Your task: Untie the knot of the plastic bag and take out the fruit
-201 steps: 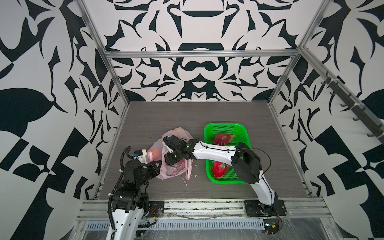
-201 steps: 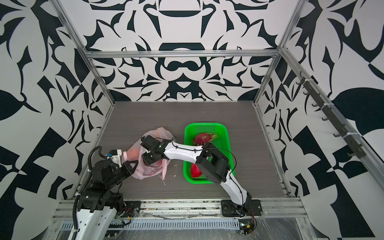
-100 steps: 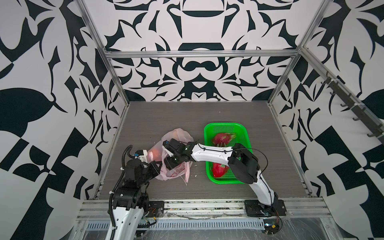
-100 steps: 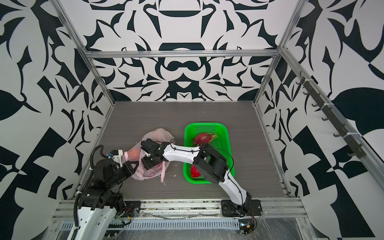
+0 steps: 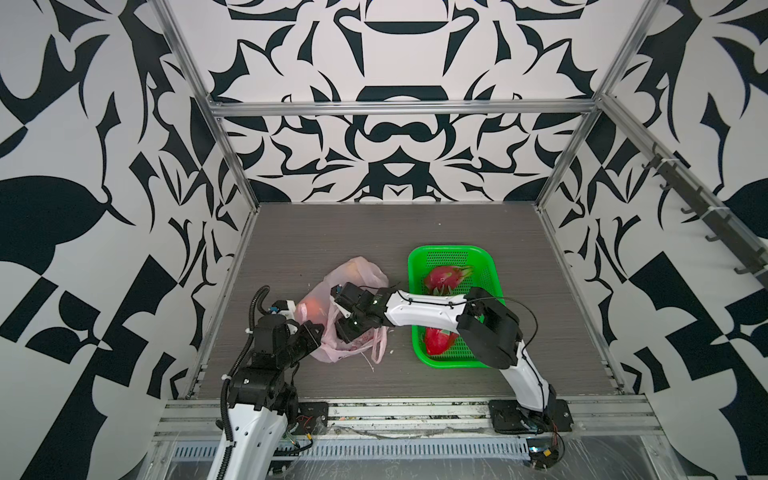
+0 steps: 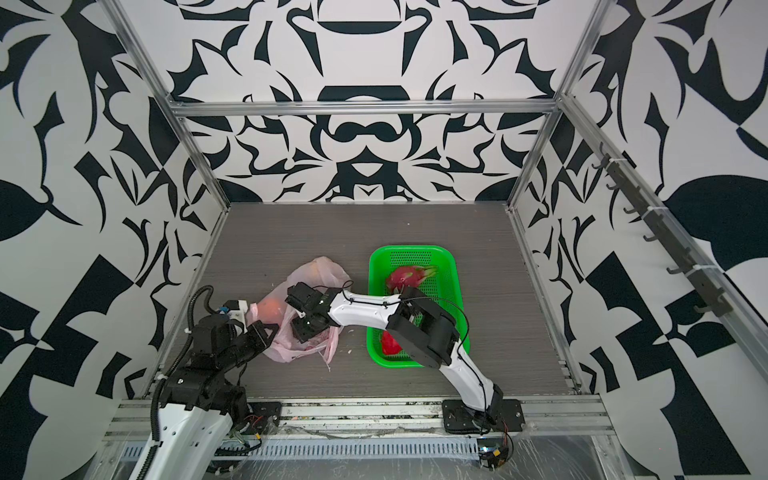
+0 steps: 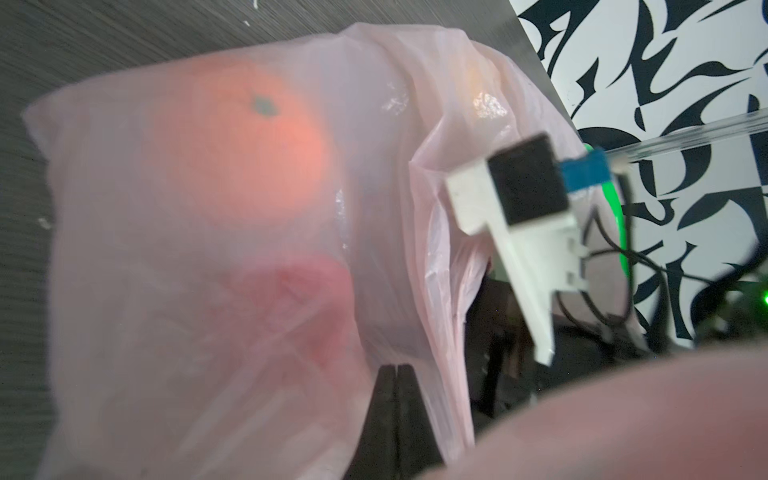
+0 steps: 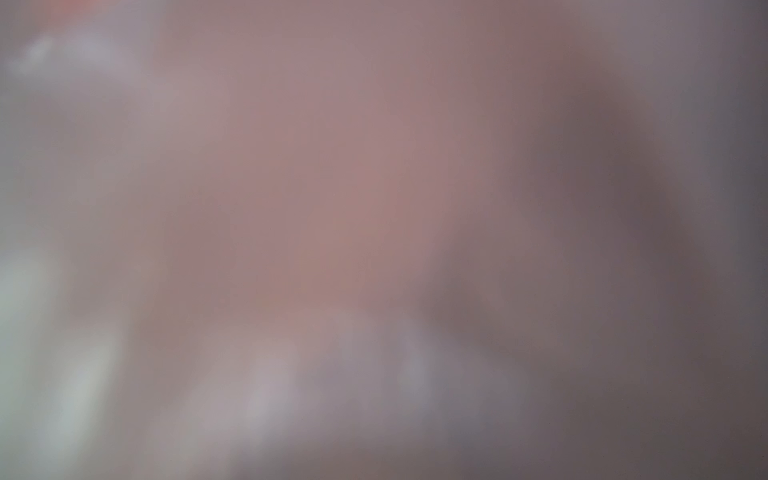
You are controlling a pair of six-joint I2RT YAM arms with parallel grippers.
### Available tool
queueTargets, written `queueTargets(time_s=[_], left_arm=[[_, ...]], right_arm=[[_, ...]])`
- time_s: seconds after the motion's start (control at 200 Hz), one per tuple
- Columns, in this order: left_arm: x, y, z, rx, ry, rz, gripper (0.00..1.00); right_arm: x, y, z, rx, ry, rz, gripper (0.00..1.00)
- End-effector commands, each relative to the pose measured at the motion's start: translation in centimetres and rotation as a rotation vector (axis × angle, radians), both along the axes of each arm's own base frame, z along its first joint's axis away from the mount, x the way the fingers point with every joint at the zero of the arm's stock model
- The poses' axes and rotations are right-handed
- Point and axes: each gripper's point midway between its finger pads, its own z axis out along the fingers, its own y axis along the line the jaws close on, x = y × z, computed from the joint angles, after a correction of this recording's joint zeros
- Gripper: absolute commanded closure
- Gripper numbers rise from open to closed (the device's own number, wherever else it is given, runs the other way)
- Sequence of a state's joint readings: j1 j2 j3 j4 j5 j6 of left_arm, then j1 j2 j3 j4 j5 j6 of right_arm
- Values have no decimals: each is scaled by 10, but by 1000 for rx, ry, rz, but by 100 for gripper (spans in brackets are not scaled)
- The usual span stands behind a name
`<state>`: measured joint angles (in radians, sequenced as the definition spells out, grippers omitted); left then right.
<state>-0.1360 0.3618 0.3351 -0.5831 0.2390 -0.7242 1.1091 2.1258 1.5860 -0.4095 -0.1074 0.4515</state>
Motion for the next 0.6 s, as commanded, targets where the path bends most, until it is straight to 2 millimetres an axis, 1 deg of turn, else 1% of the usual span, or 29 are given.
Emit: queueTargets(time_s=[0.0,0.08,0.19,0.25,0.31,0.41,0.425,0.445,0.54,0.595], left_arm=[[9,10,17,48,-54,45,100],[12,14,20,66,-69,61,100],[15,15,22,74,-82,63,100],[15,14,23,73,-89,58,100],[15,13,23,70,-94,53,100],[14,12,24,65,-103,45,100],[14,12,25,65,-107,45,100],[14,12,25,63,-108,45,100],[12,11,26,61,-117,39,100],[11,11,27,60,-122,38,100]], right_arm=[[-1,-16,77,52,-129,15,46],[-7,-29,103,46,-183,34,45],[-14,-42,131,35,-253,70,43],[-14,-48,145,22,-305,93,40],[-8,-52,156,3,-364,107,37],[2,-50,169,-28,-451,150,32],[8,-52,172,-48,-484,140,32],[12,-52,173,-63,-509,148,31],[25,-47,175,-125,-589,187,27],[32,-44,170,-170,-619,210,25]])
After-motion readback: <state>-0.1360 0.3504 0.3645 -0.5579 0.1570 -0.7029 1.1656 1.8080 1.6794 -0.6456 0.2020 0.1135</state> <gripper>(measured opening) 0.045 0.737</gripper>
